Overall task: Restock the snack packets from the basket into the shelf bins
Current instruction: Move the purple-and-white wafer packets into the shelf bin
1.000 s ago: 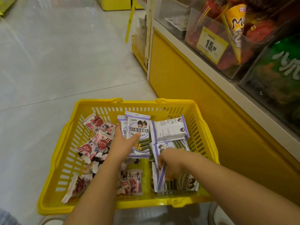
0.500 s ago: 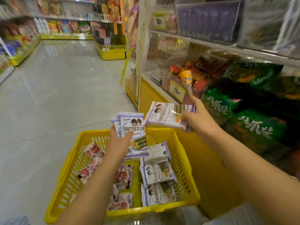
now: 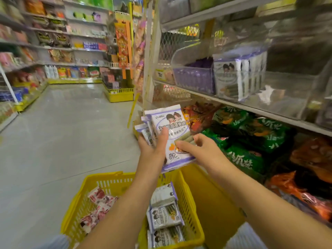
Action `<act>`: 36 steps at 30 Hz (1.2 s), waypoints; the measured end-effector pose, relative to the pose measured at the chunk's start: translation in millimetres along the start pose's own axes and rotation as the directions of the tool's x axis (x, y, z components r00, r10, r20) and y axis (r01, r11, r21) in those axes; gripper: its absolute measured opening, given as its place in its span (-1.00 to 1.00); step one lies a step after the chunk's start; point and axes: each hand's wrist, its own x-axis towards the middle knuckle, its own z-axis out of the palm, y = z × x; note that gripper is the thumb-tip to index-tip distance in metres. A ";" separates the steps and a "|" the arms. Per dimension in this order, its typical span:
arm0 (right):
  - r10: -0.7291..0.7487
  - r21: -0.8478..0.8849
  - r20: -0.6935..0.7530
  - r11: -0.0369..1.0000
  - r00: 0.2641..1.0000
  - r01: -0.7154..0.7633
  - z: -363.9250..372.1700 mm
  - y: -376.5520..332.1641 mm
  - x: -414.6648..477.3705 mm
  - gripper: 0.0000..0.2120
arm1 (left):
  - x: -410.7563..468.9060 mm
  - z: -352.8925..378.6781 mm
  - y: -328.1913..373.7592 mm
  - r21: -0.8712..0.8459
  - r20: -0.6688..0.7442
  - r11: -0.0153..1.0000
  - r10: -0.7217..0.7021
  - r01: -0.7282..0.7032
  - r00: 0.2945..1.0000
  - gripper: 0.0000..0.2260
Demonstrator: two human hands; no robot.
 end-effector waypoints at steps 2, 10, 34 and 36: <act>0.039 0.079 0.098 0.996 0.994 -0.047 -12.1 -20.1 -1.8 -0.53 | -0.8 3.2 13.1 -0.083 0.109 0.996 0.025 -0.016 0.994 -0.16; -0.011 -0.086 0.441 0.995 0.897 0.055 -85.5 -135.4 1.3 -0.45 | -1.5 19.2 91.3 0.054 0.581 0.998 0.000 -0.039 0.814 -0.47; -0.667 -0.989 0.112 -0.003 0.737 0.148 -222.2 -254.9 2.3 -0.26 | 62.5 223.9 216.5 0.124 0.766 0.674 0.402 -0.728 0.503 -0.68; -0.662 -0.991 0.131 -0.095 0.737 0.091 -226.0 -243.2 14.3 -0.30 | 76.3 221.0 204.9 0.275 0.762 0.526 0.392 -0.805 0.516 -0.76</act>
